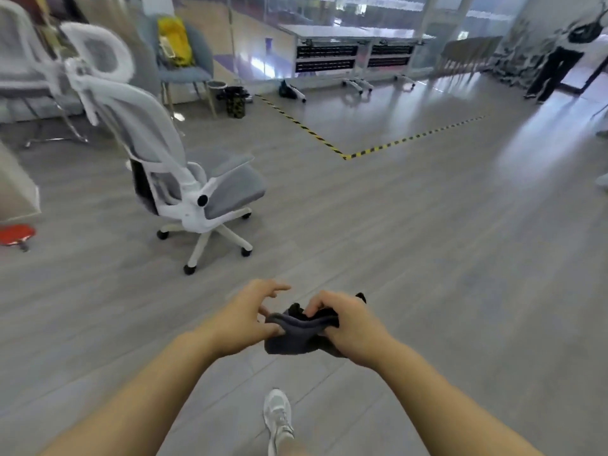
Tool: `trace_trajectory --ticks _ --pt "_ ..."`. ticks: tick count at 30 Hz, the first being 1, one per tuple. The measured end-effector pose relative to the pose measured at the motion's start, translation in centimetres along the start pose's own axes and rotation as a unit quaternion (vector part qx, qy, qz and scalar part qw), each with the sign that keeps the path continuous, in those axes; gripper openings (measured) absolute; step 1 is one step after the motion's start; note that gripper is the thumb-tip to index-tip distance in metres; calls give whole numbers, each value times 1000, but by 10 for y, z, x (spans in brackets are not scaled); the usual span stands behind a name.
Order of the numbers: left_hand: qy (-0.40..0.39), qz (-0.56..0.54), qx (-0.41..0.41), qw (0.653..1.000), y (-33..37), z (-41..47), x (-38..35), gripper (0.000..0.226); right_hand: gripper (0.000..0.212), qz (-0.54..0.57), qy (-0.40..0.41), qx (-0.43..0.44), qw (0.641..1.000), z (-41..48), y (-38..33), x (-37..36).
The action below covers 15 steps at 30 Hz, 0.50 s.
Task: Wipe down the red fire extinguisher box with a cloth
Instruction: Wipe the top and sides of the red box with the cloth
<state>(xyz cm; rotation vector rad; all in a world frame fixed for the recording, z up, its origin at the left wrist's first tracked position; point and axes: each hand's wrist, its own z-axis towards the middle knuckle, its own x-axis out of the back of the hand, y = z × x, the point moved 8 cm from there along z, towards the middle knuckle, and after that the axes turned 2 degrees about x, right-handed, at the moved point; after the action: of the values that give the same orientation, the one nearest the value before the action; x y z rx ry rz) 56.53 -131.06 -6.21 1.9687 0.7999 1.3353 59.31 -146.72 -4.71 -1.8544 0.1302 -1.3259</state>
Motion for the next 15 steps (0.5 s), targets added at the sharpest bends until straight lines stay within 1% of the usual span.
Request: trace_trajectory --ticks 2,3,5,6,9,11,13,15 --pt "-18 -4 13 1000 -21 7 19 64 46 -3 -37 37 999 37 -15 -12" --pt "-29 3 17 999 -29 11 29 63 48 -7 -52 55 997 56 -23 -17" --pt "-40 23 30 998 -46 21 52 54 48 -9 -72 89 993 95 -38 -23" --pt "-33 25 44 998 -55 26 65 49 47 -6 -79 104 991 115 -45 -25" --pt "37 -5 96 995 -81 41 115 33 45 7 -92 126 988 176 -64 -29" --pt "89 -9 126 988 -96 46 149 26 45 15 -100 145 984 214 -79 -35" --pt "142 5 148 979 -109 45 181 20 42 20 -122 157 980 247 -96 -45" --pt "213 43 162 963 -120 39 216 18 38 37 -151 165 974 279 -115 -60"
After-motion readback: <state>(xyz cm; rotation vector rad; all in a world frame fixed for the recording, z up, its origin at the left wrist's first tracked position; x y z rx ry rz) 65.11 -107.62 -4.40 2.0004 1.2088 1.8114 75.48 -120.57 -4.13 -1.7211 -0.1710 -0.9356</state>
